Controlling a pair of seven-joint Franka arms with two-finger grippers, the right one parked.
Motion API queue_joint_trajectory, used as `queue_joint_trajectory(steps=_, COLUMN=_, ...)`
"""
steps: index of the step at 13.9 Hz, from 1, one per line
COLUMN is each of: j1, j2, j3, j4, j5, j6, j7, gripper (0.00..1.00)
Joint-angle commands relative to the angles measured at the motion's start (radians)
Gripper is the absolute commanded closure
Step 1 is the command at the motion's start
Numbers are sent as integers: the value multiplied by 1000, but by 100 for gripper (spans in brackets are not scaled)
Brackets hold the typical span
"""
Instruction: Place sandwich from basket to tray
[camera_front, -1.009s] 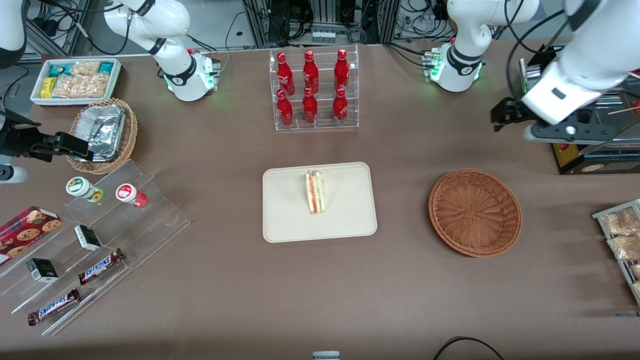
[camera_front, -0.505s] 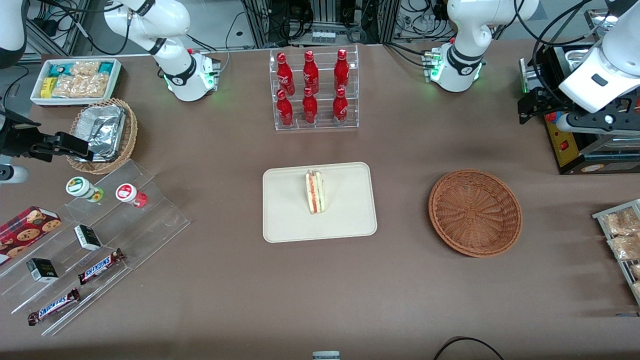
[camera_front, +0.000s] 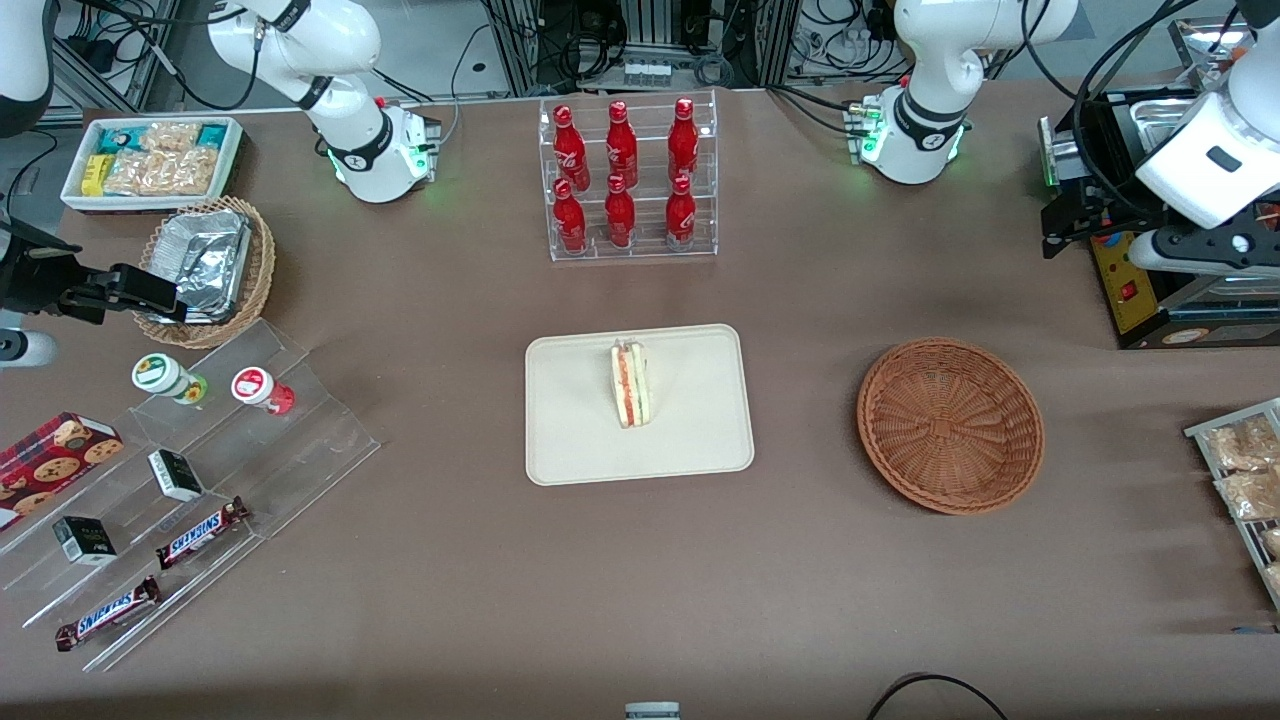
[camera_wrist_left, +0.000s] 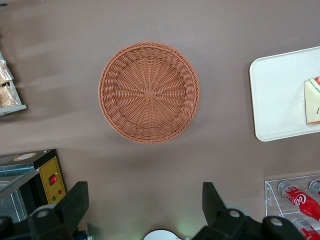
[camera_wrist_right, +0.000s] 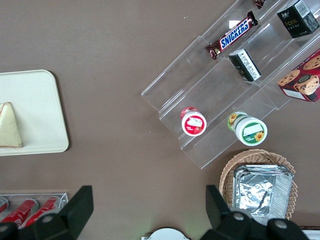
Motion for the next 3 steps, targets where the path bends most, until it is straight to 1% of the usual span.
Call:
queue_joint_trajectory(steps=1, j1=12, j2=42, j3=-2, j4=73, j5=-3, j6=-14, j7=10, gripper=0)
queue_joint_trajectory(steps=3, j1=10, j2=41, j3=-2, j4=76, j5=-2, j6=-18, j7=13, gripper=0)
